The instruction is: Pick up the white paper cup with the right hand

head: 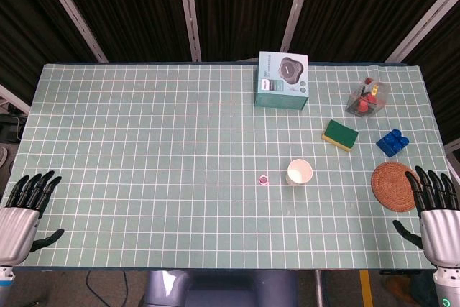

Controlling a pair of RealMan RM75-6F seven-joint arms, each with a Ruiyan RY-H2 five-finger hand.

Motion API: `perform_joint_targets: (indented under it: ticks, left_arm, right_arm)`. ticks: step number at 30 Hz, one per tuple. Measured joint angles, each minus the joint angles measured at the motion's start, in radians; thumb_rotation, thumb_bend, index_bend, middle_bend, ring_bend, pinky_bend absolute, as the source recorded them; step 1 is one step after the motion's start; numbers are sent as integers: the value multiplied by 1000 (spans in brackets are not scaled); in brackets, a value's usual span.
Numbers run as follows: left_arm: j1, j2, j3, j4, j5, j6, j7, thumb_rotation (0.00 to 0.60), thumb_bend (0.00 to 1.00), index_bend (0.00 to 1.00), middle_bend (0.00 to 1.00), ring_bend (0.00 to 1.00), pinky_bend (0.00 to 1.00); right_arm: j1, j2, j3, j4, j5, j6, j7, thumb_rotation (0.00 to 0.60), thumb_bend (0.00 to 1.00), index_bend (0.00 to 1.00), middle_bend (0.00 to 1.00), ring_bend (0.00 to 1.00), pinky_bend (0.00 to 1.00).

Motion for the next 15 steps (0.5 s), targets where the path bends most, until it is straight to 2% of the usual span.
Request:
perform_joint_targets:
  ticks: [8,15]
  left_arm:
    - [0,0,-9,0,-15,-4,1,600,0,0,0,0,0]
    - [-13,-12,-29,5,-56,-30,12,600,0,0,0,0,0]
  right_arm:
    - [22,-12,-6,0,-23,-47,-29,600,0,0,0,0,0]
    - [107,-27,-4,-29,-57,-186,-169,600,0,0,0,0,0]
